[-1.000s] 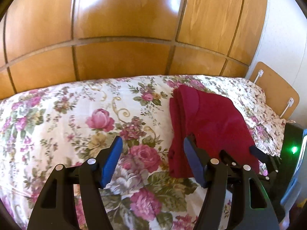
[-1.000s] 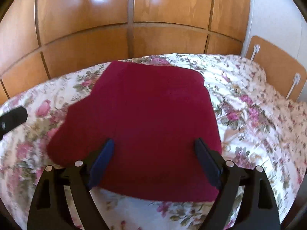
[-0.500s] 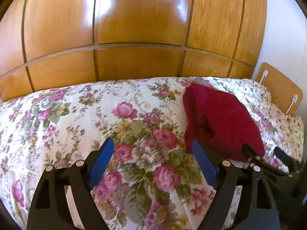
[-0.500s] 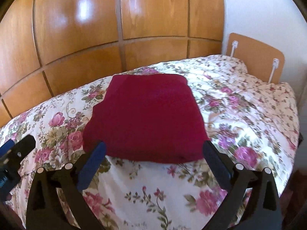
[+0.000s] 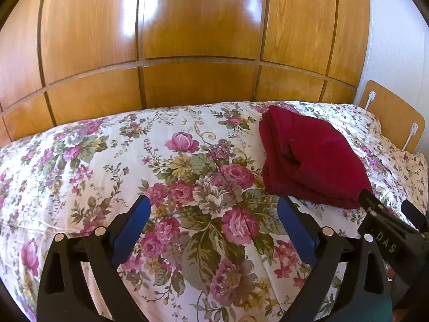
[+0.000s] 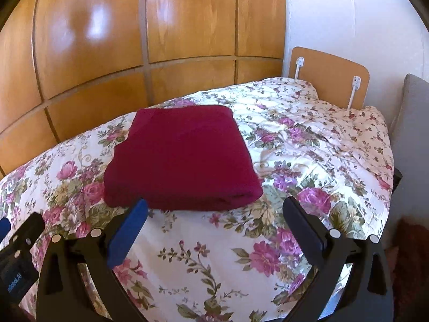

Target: Fold small clothes

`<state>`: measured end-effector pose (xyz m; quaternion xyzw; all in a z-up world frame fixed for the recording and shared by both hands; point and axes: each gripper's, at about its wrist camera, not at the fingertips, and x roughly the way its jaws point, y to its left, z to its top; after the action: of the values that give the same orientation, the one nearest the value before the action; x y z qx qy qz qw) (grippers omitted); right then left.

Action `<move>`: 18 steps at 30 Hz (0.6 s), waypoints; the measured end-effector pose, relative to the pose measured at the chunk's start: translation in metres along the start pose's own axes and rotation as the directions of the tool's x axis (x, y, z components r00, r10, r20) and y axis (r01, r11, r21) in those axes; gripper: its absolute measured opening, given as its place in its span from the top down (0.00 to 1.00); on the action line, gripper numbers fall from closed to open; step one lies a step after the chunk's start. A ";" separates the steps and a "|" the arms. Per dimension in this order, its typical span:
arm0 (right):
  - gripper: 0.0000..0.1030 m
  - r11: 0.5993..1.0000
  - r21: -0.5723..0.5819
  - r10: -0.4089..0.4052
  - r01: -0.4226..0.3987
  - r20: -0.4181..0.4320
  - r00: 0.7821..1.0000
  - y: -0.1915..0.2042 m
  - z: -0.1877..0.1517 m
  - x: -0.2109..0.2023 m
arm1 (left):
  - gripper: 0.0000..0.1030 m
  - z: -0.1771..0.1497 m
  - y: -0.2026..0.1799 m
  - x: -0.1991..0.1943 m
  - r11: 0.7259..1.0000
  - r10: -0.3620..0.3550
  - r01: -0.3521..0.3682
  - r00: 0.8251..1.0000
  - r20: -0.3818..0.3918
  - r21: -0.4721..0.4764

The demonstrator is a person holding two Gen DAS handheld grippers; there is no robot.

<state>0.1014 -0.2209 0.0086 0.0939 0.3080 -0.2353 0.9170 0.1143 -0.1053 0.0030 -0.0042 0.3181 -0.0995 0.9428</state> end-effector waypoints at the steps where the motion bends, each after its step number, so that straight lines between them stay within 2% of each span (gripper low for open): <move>1: 0.02 1.000 -0.001 0.002 -0.002 0.000 1.000 0.000 -0.001 0.000 | 0.08 0.000 0.000 -0.001 1.000 0.001 -0.001 1.000 0.002 0.001; 18: 0.02 1.000 -0.004 0.020 -0.020 -0.005 1.000 0.003 -0.004 -0.002 | 0.08 -0.001 -0.010 -0.002 0.999 -0.002 0.002 1.000 0.004 0.039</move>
<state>0.0989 -0.2163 0.0068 0.0958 0.3098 -0.2256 0.9187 0.1106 -0.1148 0.0044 0.0137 0.3142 -0.1065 0.9433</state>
